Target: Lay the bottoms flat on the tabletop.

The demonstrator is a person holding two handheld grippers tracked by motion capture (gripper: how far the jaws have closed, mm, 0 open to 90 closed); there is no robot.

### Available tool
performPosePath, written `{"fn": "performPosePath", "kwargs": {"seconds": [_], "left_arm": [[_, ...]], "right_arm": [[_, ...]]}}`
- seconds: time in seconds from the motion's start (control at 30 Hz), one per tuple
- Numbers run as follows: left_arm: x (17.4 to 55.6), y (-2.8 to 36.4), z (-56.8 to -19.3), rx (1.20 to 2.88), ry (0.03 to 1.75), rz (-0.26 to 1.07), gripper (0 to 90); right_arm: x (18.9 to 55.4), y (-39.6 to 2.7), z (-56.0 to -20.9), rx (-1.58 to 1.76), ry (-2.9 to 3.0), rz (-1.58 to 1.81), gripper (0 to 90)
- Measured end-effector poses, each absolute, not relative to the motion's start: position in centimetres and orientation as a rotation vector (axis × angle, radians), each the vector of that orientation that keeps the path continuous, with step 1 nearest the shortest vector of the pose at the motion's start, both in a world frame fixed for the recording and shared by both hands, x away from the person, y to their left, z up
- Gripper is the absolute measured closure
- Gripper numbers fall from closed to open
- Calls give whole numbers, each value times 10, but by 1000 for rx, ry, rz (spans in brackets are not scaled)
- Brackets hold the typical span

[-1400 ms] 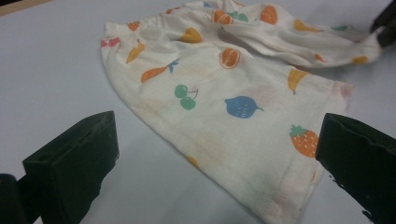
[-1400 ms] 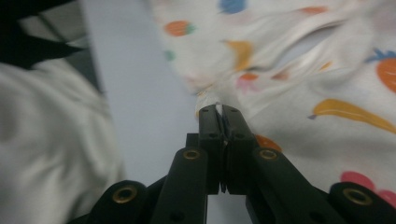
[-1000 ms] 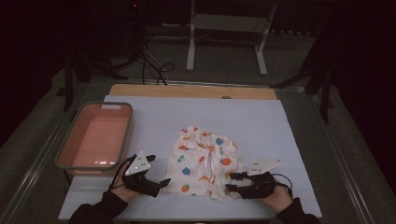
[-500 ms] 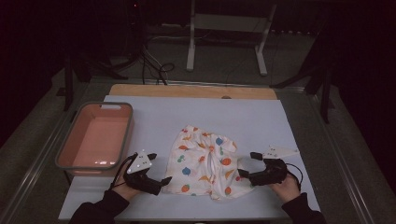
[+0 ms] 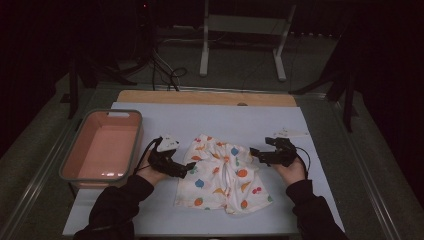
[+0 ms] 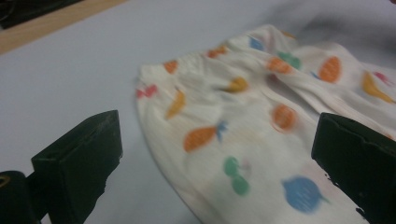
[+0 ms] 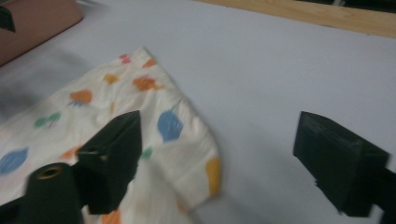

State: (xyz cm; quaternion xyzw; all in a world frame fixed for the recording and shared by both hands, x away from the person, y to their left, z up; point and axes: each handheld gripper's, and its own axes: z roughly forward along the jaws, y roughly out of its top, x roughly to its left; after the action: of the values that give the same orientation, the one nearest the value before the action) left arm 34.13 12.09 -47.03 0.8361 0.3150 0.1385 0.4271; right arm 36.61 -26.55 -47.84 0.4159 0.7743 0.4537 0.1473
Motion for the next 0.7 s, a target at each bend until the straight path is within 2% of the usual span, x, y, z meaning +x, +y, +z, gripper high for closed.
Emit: {"fn": "performPosePath", "kwargs": {"seconds": [0.17,0.23,0.27,0.3,0.33,0.5,0.7], "left_arm": [[370,111,-469,2102,838,316,64],[381,107,-471,2112,871,294,72],[381,107,-471,2112,871,294,72],[391,104,-473,2121,901,319,84],[399,101,-476,2122,919,315,86],[416,93,-485,2153,962,293,85],[430,81,-496,2184,980,266,85]], "right_arm": [[385,-250,-482,1217,2237,1260,432],[390,-243,-484,1210,2244,1229,492],[390,-243,-484,1210,2244,1229,492],[400,-238,-489,1232,2260,1192,564],[402,-237,-490,1241,2267,1178,595],[414,-230,-504,1303,2321,1092,622],[409,-216,-508,1256,2394,1066,623]]}}
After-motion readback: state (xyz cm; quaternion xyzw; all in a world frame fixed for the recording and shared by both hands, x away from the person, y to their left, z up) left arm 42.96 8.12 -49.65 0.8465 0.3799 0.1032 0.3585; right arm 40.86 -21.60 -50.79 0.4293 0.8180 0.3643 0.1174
